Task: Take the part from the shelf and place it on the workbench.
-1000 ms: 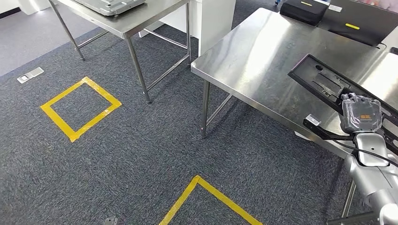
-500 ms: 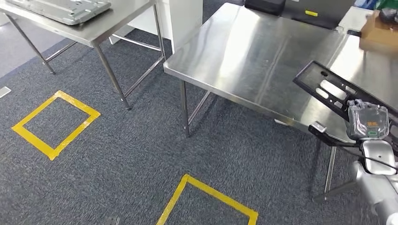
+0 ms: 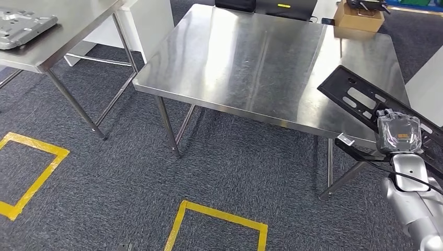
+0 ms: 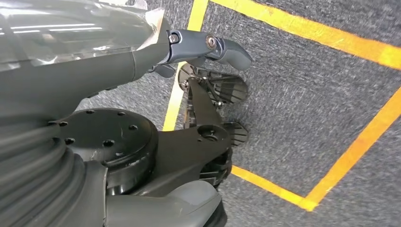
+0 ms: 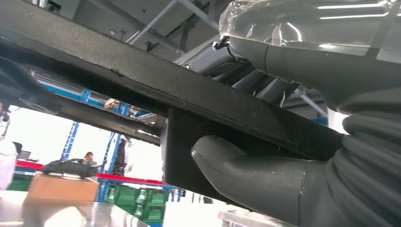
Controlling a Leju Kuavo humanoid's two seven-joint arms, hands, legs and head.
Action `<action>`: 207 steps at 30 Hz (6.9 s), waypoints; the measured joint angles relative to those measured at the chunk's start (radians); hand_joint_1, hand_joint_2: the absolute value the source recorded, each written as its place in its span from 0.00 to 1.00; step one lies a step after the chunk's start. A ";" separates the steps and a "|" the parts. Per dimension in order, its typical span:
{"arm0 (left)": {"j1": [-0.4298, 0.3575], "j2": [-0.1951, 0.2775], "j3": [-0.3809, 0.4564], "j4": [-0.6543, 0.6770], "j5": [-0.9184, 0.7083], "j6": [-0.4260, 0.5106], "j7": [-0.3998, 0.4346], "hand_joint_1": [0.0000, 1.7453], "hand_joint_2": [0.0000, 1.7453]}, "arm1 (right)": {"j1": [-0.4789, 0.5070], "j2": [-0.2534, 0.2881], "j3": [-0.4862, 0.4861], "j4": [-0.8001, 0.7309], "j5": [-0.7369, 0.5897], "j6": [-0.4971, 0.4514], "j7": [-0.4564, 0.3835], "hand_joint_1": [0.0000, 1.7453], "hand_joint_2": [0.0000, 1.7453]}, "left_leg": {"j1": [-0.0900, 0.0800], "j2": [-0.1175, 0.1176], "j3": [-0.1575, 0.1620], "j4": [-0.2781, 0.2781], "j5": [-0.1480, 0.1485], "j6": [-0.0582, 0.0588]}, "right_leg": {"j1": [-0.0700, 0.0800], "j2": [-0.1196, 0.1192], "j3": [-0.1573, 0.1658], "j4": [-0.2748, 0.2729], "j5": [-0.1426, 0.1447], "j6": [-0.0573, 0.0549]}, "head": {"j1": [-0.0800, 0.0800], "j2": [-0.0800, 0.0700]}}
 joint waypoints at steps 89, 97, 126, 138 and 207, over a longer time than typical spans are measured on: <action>-0.019 -0.008 -0.048 -0.007 0.003 -0.036 0.080 0.00 1.00 | -0.246 0.499 0.320 0.167 0.159 0.125 -0.057 1.00 1.00 | -0.014 0.033 -0.045 -0.044 0.073 0.011 | 0.024 -0.114 0.037 -0.026 -0.033 -0.005 | -0.007 0.000; -0.019 -0.009 -0.053 -0.007 -0.016 -0.051 0.069 0.00 1.00 | -0.244 0.516 0.324 0.145 0.158 0.127 -0.086 0.00 0.00 | -0.017 0.034 -0.045 -0.044 0.073 0.009 | 0.023 -0.114 0.036 -0.026 -0.032 -0.008 | -0.007 0.000; -0.018 -0.010 -0.047 -0.007 0.020 -0.038 0.055 0.00 1.00 | -0.357 0.562 0.354 0.098 -0.019 0.321 -0.154 0.00 0.00 | -0.022 0.033 -0.044 -0.043 0.073 0.009 | 0.020 -0.114 0.037 -0.026 -0.032 -0.008 | -0.007 0.000; 0.069 -0.043 -0.047 0.013 0.015 -0.026 -0.156 0.00 1.00 | -0.396 0.515 0.376 0.104 -0.114 0.319 -0.126 0.00 0.00 | -0.023 0.033 -0.044 -0.043 0.073 0.010 | 0.020 -0.114 0.036 -0.026 -0.032 -0.008 | -0.007 0.000; 0.079 -0.114 -0.026 0.039 0.126 0.111 -0.116 0.00 0.00 | 0.293 0.176 0.163 -1.056 -0.139 0.168 -0.143 0.00 0.00 | -0.013 0.044 -0.016 -0.058 0.065 0.040 | 0.000 -0.117 -0.084 0.249 -0.153 0.011 | -0.003 0.000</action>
